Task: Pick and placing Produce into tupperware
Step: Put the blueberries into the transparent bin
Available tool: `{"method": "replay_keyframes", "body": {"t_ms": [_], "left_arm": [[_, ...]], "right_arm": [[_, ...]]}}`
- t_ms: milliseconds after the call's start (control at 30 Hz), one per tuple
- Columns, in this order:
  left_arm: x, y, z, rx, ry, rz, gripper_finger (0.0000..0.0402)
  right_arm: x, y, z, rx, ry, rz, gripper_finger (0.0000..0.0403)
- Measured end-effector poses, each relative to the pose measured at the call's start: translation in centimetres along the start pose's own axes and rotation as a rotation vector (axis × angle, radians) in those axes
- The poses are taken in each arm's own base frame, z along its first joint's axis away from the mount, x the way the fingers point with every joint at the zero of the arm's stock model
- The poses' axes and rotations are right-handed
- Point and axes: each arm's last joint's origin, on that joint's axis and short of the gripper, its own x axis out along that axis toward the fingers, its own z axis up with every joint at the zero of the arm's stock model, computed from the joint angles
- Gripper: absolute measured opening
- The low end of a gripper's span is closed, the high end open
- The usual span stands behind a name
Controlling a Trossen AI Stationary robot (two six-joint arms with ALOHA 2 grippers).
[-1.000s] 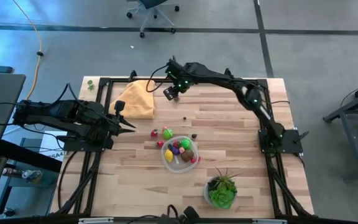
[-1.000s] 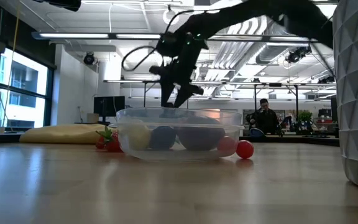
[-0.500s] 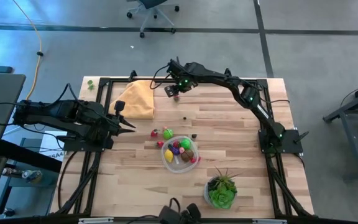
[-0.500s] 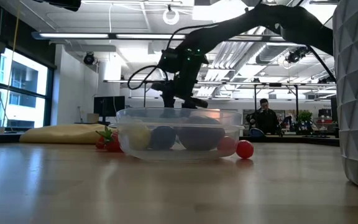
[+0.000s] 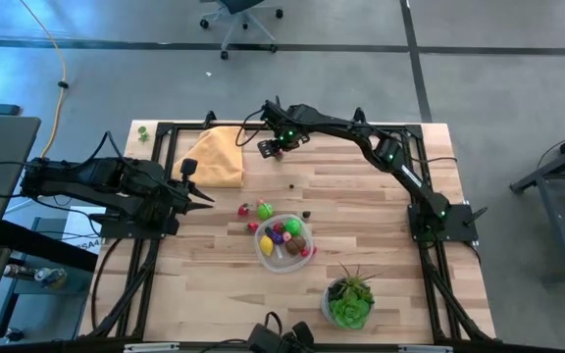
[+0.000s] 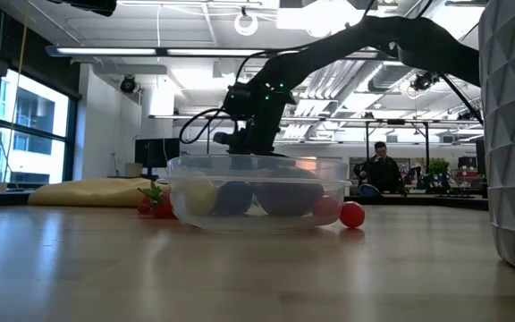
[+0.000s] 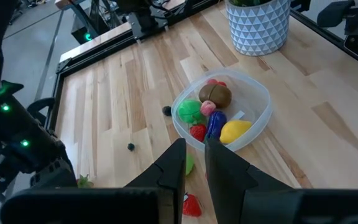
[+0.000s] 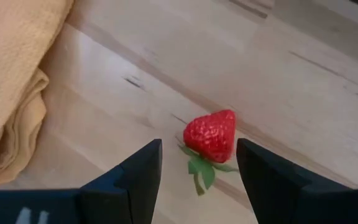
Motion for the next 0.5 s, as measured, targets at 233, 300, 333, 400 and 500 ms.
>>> {"method": "replay_keyframes", "body": {"t_ms": [233, 300, 333, 400, 500], "left_arm": [[0.0, 0.0, 0.0, 0.0, 0.0, 0.0, 0.0051], [0.0, 0.0, 0.0, 0.0, 0.0, 0.0, 0.0051], [0.0, 0.0, 0.0, 0.0, 0.0, 0.0, 0.0051], [0.0, 0.0, 0.0, 0.0, 0.0, 0.0, 0.0051], [0.0, 0.0, 0.0, 0.0, 0.0, 0.0, 0.0051]], "right_arm": [[0.25, -0.1, 0.04, 0.003, -0.014, -0.025, 0.0199], [0.44, -0.21, -0.07, 0.004, -0.004, -0.036, 0.0199], [0.44, -0.22, -0.08, 0.005, -0.003, -0.037, 0.0199], [0.41, -0.2, -0.06, 0.009, -0.005, -0.036, 0.0199], [0.41, -0.25, -0.11, 0.012, -0.001, -0.042, 0.0199]]}}
